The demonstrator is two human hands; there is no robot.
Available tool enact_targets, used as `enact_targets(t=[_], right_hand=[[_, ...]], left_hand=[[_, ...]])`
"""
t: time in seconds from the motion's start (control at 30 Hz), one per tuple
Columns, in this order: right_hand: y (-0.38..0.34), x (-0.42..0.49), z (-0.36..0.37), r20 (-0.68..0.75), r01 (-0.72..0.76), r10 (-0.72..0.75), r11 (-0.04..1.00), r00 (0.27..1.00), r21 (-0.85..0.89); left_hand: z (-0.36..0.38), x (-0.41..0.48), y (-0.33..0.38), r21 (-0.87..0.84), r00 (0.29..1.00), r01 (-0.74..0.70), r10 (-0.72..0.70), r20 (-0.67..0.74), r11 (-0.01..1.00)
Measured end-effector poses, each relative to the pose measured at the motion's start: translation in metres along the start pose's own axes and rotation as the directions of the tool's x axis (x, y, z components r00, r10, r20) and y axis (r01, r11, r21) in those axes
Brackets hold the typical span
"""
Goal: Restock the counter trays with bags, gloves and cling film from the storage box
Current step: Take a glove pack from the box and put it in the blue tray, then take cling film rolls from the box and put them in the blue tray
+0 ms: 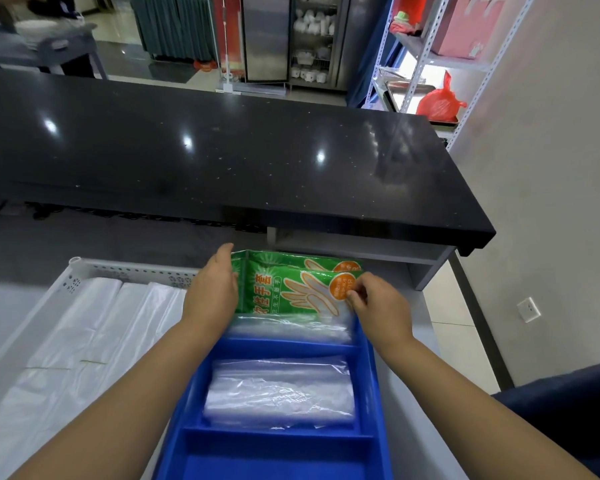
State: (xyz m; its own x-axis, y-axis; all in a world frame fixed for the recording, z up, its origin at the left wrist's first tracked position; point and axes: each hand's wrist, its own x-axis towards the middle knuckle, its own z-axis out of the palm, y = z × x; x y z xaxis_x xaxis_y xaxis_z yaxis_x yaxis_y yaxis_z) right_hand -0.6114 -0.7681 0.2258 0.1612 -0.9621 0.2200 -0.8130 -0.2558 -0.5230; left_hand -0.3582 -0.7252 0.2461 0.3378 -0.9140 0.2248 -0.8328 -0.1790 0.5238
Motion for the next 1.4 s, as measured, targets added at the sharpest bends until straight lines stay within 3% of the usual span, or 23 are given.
enact_targets(t=[0.1,0.2,0.3,0.37,0.43,0.53,0.63,0.73,0.87,1.0,1.2,1.4], right_hand=[[-0.003,-0.003,-0.004,-0.004,0.054,-0.054,0.998,0.999,-0.035],[-0.015,-0.011,-0.006,-0.001,0.292,-0.293,0.951,0.956,-0.101],[-0.028,-0.016,-0.001,0.136,0.499,-0.484,0.859,0.864,-0.112],[-0.032,-0.018,0.006,0.294,0.540,-0.490,0.832,0.821,-0.123],[-0.032,-0.017,0.010,0.406,0.556,-0.463,0.819,0.788,-0.145],[-0.031,-0.018,0.009,0.439,0.577,-0.451,0.790,0.777,-0.209],[-0.029,-0.020,0.004,0.463,0.570,-0.410,0.771,0.786,-0.286],[-0.027,-0.021,0.000,0.476,0.546,-0.360,0.766,0.802,-0.340],[-0.027,-0.020,-0.007,0.333,0.559,-0.463,0.770,0.821,-0.307],[-0.044,-0.025,-0.006,0.251,0.632,-0.580,0.725,0.775,-0.274],[-0.088,-0.048,-0.005,0.245,0.666,-0.621,0.715,0.745,-0.212],[-0.146,-0.093,0.010,0.423,0.766,-0.655,0.620,0.625,-0.172]], left_hand=[[-0.002,0.001,-0.004,-0.028,0.999,0.011,-0.010,0.035,1.000],[-0.008,-0.002,-0.004,-0.023,1.000,-0.025,0.024,-0.005,0.999],[-0.015,-0.016,-0.005,0.027,0.965,-0.219,0.221,-0.145,0.975],[-0.014,-0.031,-0.006,0.020,0.912,-0.401,0.401,-0.082,0.916],[-0.009,-0.043,-0.006,0.032,0.865,-0.497,0.493,0.095,0.867],[0.002,-0.048,-0.008,0.062,0.872,-0.413,0.374,0.316,0.909],[0.007,-0.049,-0.008,0.143,0.883,-0.368,0.298,0.362,0.919],[0.005,-0.052,-0.007,0.292,0.872,-0.418,0.289,0.396,0.860],[-0.008,-0.061,-0.010,0.368,0.909,-0.365,0.242,0.340,0.855],[-0.035,-0.090,-0.022,0.399,0.954,-0.236,0.133,0.269,0.886],[-0.084,-0.143,-0.045,0.425,0.976,-0.063,-0.032,0.213,0.903],[-0.135,-0.212,-0.084,0.391,0.970,0.137,-0.203,0.133,0.910]])
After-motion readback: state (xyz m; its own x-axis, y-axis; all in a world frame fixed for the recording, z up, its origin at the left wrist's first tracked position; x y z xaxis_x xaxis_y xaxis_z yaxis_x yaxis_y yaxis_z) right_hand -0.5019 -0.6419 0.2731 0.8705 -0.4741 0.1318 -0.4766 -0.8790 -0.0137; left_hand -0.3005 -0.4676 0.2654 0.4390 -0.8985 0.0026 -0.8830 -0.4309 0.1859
